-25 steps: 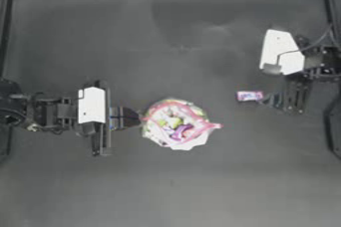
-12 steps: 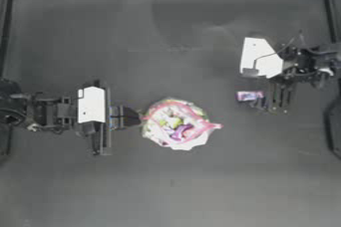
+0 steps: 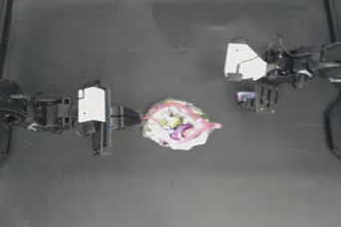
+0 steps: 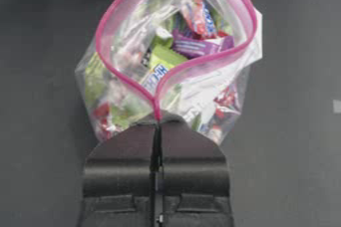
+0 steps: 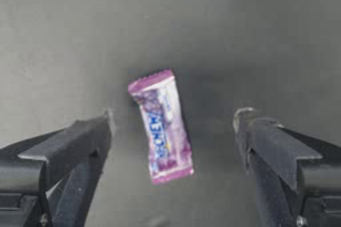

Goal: Put candy in bag

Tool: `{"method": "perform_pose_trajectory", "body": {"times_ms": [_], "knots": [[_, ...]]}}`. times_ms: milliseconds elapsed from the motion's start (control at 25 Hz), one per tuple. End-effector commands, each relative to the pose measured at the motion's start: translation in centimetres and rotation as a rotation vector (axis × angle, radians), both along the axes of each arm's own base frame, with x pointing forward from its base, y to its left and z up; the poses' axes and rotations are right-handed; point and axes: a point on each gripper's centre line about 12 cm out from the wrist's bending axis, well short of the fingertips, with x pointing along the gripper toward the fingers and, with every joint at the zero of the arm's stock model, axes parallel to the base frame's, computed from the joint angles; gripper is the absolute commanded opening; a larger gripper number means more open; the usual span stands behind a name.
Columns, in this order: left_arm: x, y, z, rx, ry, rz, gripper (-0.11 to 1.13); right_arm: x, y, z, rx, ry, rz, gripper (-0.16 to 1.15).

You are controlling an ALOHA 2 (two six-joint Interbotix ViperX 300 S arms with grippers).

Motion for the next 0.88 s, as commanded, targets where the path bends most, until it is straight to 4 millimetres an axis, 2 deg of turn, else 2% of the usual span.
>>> {"method": "perform_pose_trajectory", "body": {"times_ms": [40, 680, 880], "knots": [[0.6, 0.1, 1.2, 0.002, -0.046, 0.003, 0.04, 0.6, -0.3, 0.4, -0.01, -0.016, 0.002, 1.0], [0.5, 0.1, 1.3, 0.002, -0.048, 0.003, 0.04, 0.4, -0.5, -0.9, 0.008, 0.023, -0.008, 0.99], [0.6, 0.1, 1.3, 0.002, -0.049, 0.003, 0.04, 0.2, -0.3, -1.3, 0.027, 0.035, -0.02, 0.89]]}}
